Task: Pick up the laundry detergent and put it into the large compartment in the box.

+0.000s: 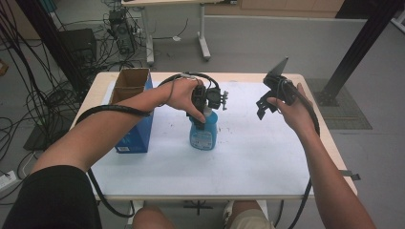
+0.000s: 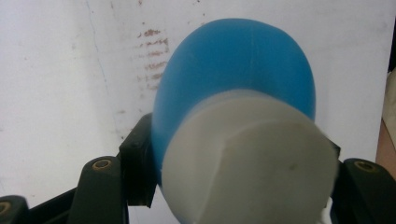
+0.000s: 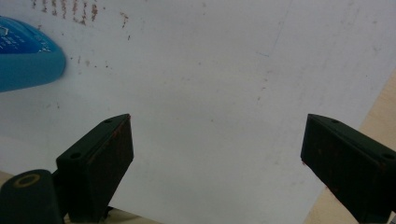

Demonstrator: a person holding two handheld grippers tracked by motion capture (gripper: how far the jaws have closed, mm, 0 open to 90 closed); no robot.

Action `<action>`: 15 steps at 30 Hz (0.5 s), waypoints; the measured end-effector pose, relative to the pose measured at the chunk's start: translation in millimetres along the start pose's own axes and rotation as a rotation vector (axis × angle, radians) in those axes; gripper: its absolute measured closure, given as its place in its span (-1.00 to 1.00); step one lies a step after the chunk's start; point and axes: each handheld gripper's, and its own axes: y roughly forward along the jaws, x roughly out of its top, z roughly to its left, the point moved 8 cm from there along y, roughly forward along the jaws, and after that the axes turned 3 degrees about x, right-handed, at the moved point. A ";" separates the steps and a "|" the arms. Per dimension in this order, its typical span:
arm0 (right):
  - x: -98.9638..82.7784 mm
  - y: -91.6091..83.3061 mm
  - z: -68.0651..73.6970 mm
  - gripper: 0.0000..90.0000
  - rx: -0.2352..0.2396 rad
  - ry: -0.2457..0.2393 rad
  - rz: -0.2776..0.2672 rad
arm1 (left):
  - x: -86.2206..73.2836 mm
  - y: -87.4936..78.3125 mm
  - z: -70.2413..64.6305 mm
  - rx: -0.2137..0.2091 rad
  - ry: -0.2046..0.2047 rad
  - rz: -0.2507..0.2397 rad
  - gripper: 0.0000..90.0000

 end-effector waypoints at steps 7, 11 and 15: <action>0.2 0.9 -0.7 -0.80 0.001 0.002 0.003 | 0.2 0.1 -0.4 0.002 -0.001 -0.001 -0.17; 0.1 1.8 -1.0 -0.80 0.002 0.002 0.005 | 0.2 0.1 -0.5 0.001 -0.003 -0.001 -0.17; 0.0 2.7 -0.8 -0.80 0.005 0.004 0.002 | 0.8 0.2 -0.6 0.000 -0.008 0.000 -0.17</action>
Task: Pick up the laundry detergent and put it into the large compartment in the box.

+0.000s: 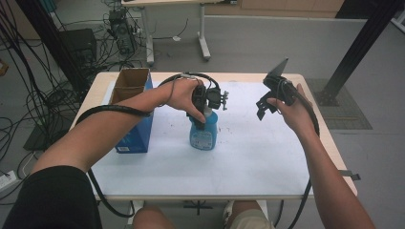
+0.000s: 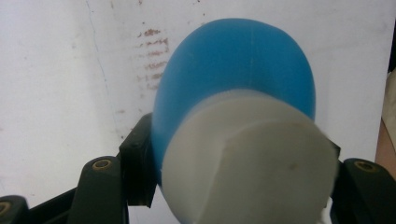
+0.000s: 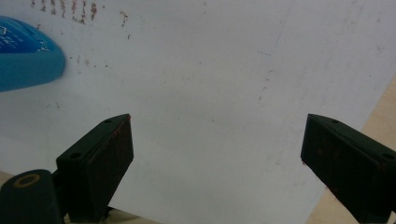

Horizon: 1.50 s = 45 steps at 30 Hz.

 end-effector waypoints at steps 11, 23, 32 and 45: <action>0.4 1.7 -0.2 -0.80 0.001 -0.003 0.000 | 0.0 -0.1 1.1 -0.004 -0.006 0.007 -0.17; 0.6 0.2 0.2 -0.80 -0.003 -0.005 0.002 | -0.1 0.0 1.4 -0.007 -0.012 0.011 -0.17; 0.9 0.4 1.2 -0.80 -0.004 -0.006 0.001 | -0.5 0.0 1.0 -0.006 -0.016 0.011 -0.17; -0.2 -0.9 0.1 -0.80 -0.002 -0.004 -0.001 | 0.7 0.0 1.0 -0.006 -0.020 0.014 -0.17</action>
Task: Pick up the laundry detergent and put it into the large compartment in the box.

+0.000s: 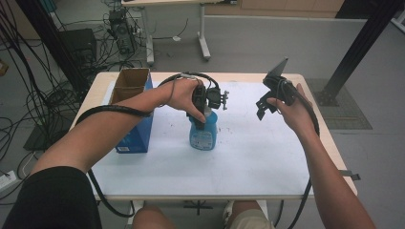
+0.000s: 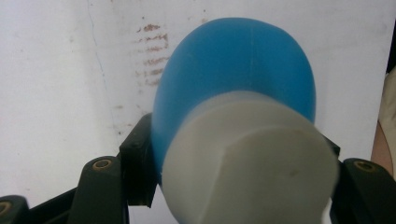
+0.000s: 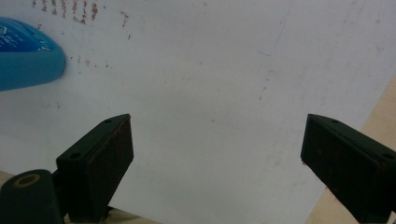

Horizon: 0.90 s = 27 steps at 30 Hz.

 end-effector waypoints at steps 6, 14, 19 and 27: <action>-0.1 0.6 -0.5 -0.80 0.003 0.000 0.000 | 0.6 0.2 -0.1 -0.003 -0.007 0.001 -0.17; -0.6 1.5 -1.1 -0.80 0.007 0.000 -0.002 | 0.6 0.3 -0.4 -0.003 -0.014 -0.001 -0.17; -1.1 1.4 -1.5 -0.80 0.007 0.001 -0.002 | 1.1 0.2 -0.8 -0.002 -0.015 0.000 -0.17; -1.1 2.3 -1.6 -0.80 0.008 0.002 -0.001 | 0.6 0.0 -0.5 -0.003 -0.018 0.000 -0.17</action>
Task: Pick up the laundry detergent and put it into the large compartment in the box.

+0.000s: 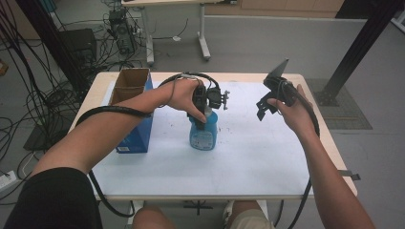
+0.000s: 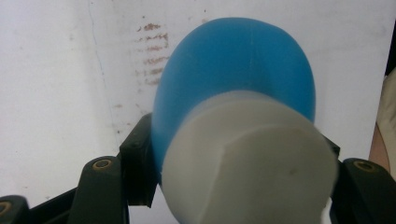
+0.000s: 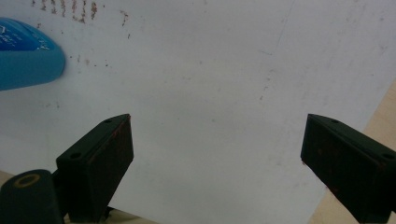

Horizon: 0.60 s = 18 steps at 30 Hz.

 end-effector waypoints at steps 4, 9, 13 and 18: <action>0.0 -0.1 0.5 -0.80 0.000 0.001 0.000 | 0.4 -0.2 -0.4 -0.001 -0.005 -0.001 -0.16; -0.2 -0.5 0.8 -0.80 -0.002 -0.003 0.000 | 1.2 -1.1 0.7 0.000 -0.017 0.003 -0.16; -1.1 -0.9 -1.0 -0.80 0.001 0.000 -0.001 | 1.4 -6.1 2.2 0.001 -0.034 -0.002 -0.16; -2.3 0.0 -3.8 -0.80 0.002 0.003 0.003 | 2.7 -13.1 3.2 0.005 -0.057 -0.003 -0.16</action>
